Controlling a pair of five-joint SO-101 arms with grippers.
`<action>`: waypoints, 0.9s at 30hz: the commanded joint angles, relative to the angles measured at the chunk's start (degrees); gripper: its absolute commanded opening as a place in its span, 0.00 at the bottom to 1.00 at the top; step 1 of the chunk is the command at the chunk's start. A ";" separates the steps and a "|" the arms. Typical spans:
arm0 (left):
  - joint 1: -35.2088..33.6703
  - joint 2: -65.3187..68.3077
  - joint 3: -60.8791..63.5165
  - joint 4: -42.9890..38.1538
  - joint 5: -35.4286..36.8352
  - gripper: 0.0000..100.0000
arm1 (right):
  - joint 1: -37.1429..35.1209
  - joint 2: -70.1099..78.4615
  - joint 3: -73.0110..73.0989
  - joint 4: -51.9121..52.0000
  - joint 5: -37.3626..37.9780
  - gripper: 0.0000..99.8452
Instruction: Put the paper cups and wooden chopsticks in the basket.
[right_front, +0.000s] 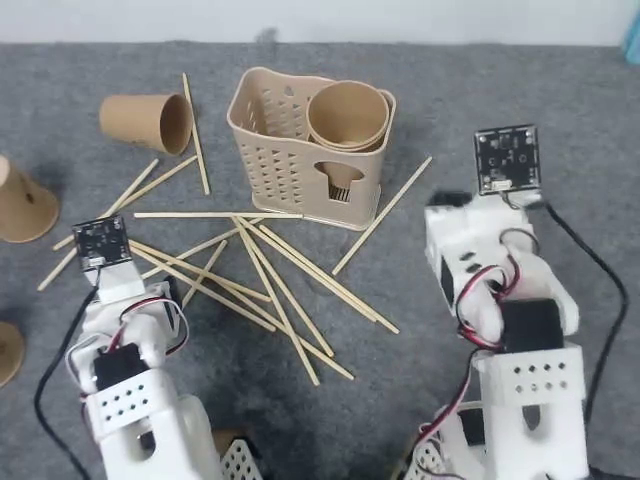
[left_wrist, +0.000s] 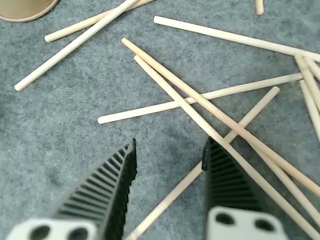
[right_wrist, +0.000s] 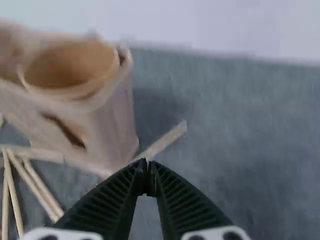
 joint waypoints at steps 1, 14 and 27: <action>-0.09 -0.97 -0.40 -0.18 -0.53 0.21 | 4.18 -1.89 3.87 2.77 0.79 0.01; -14.59 -0.97 -8.13 2.90 -0.44 0.21 | 10.15 -2.42 36.13 -19.12 0.79 0.01; -40.18 -0.44 -24.40 8.26 -16.53 0.21 | 9.98 -2.42 42.46 -29.05 0.88 0.01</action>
